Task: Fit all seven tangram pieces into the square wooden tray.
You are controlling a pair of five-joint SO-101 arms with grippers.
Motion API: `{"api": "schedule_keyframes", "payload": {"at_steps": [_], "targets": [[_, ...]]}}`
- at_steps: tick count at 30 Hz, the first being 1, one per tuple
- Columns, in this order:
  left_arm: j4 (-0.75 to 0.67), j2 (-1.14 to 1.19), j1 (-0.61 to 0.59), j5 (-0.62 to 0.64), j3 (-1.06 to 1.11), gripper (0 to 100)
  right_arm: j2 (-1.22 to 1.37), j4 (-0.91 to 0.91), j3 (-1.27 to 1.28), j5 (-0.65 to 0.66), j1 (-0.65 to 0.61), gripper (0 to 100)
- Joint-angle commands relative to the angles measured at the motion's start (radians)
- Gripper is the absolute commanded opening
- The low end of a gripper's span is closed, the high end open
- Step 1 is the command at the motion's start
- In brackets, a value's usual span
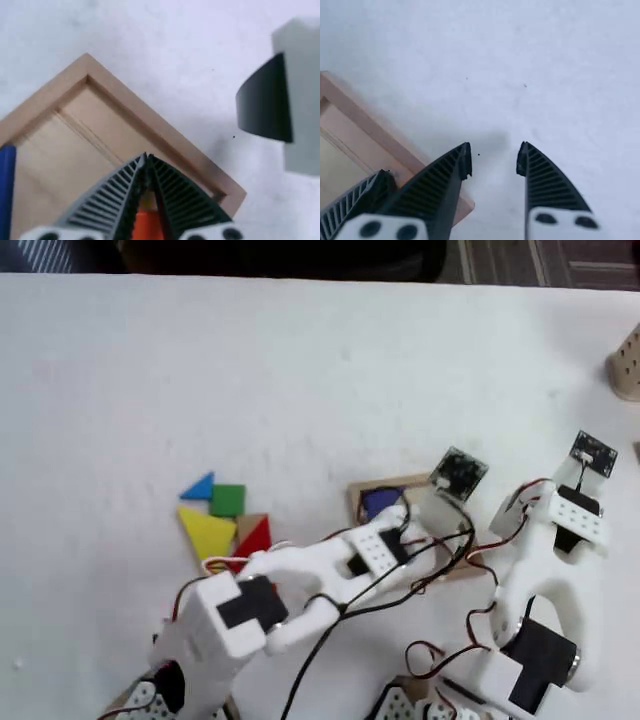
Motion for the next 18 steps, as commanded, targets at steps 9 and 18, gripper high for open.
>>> {"api": "schedule_keyframes", "payload": {"at_steps": [9,18], "targets": [[0.311,-0.074,0.035,0.003,-0.043,2,-0.045,-0.004,-0.048,-0.002,0.002,15.6],[0.308,-0.306,0.053,-0.083,0.239,2,-0.045,-0.004,-0.046,0.000,-0.005,15.6]]}}
